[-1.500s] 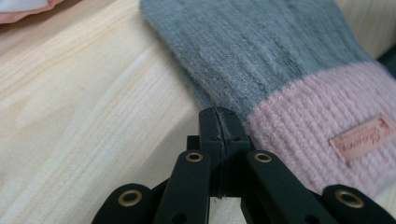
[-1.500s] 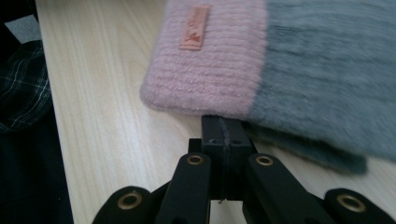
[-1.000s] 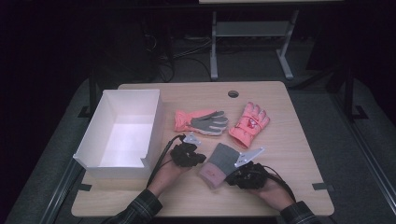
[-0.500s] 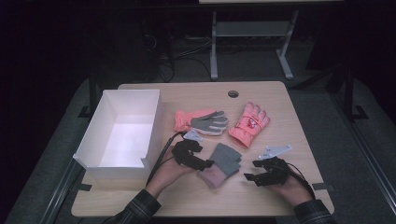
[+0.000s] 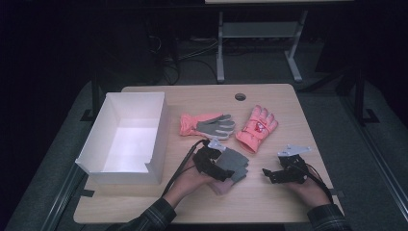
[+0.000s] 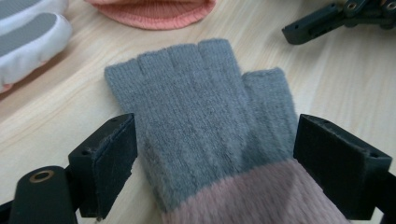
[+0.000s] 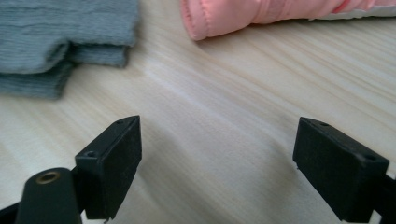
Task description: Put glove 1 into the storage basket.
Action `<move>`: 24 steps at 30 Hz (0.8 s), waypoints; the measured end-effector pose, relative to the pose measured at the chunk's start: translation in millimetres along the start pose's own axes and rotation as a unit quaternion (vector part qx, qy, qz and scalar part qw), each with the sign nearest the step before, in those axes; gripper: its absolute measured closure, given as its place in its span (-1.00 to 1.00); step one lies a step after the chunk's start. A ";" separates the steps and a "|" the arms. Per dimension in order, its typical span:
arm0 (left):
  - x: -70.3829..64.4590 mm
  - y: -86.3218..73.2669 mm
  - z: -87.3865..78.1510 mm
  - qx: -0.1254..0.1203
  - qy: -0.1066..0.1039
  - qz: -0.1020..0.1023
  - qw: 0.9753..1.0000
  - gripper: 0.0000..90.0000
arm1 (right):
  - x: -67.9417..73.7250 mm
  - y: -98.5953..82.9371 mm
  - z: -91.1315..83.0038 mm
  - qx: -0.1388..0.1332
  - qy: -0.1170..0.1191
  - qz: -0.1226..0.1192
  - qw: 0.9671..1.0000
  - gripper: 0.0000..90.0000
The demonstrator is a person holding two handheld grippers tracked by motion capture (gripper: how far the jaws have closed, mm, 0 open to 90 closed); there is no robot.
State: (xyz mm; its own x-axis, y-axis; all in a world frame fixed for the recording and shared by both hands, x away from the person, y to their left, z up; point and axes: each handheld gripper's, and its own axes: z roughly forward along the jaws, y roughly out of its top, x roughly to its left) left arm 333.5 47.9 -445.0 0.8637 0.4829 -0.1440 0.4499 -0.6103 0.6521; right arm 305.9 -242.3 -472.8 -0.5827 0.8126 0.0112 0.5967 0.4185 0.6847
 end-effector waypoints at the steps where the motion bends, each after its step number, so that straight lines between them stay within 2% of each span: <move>1: 0.1 -0.1 1.6 0.004 0.003 0.004 1.000 -0.71 | 0.3 -0.7 2.2 0.002 -0.009 -0.007 1.000 -0.70; 3: -1.4 -1.1 6.0 0.008 0.004 -0.002 1.000 -0.71 | 0.3 -1.0 2.8 0.001 -0.010 -0.008 1.000 -0.70; 4: -0.7 -1.7 7.1 0.016 0.005 0.005 1.000 -0.71 | 1.0 -1.0 2.8 0.000 -0.009 -0.006 1.000 -0.70; 5: -1.3 -2.5 9.0 0.013 0.007 0.002 1.000 -0.71 | 1.8 -1.3 2.8 -0.001 -0.010 0.000 1.000 -0.70; 7: -1.2 -4.1 10.9 0.018 0.010 0.007 1.000 -0.71 | 1.4 -1.8 3.2 -0.003 -0.010 0.000 1.000 -0.70; 11: -1.5 -7.3 13.7 0.018 0.004 0.002 1.000 -0.71 | 0.6 -2.8 4.6 -0.007 -0.002 0.016 1.000 -0.71; 15: 0.3 -8.7 14.8 0.025 0.000 0.008 1.000 -0.69 | 0.0 -5.4 6.3 -0.019 -0.003 0.017 1.000 -0.76; 16: -0.3 -9.2 16.2 0.021 -0.005 -0.004 1.000 -0.64 | -0.6 -6.9 6.6 -0.024 -0.003 0.014 1.000 -0.77; 19: -0.5 -9.6 15.7 0.020 -0.008 0.004 1.000 -0.59 | -0.7 -6.9 6.7 -0.024 -0.002 0.014 1.000 -0.78; 21: 0.1 -9.4 14.5 0.025 -0.014 0.018 0.999 -0.48 | -0.7 -6.9 6.7 -0.024 -0.002 0.014 1.000 -0.78; 22: 0.2 -9.3 13.9 0.027 -0.016 0.022 0.999 -0.34 | -0.7 -6.7 6.9 -0.024 -0.002 0.014 1.000 -0.78; 24: -1.0 -8.8 13.4 0.025 -0.026 0.018 0.999 -0.26 | -0.7 -6.7 6.9 -0.024 -0.002 0.014 1.000 -0.78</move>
State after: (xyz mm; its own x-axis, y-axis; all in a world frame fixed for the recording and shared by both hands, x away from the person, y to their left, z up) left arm 331.8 44.4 -460.5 0.8898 0.4271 -0.1607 0.4279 -0.6586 0.6190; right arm 306.1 -242.9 -482.4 -0.5631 0.8259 0.0281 0.5863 0.3753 0.7179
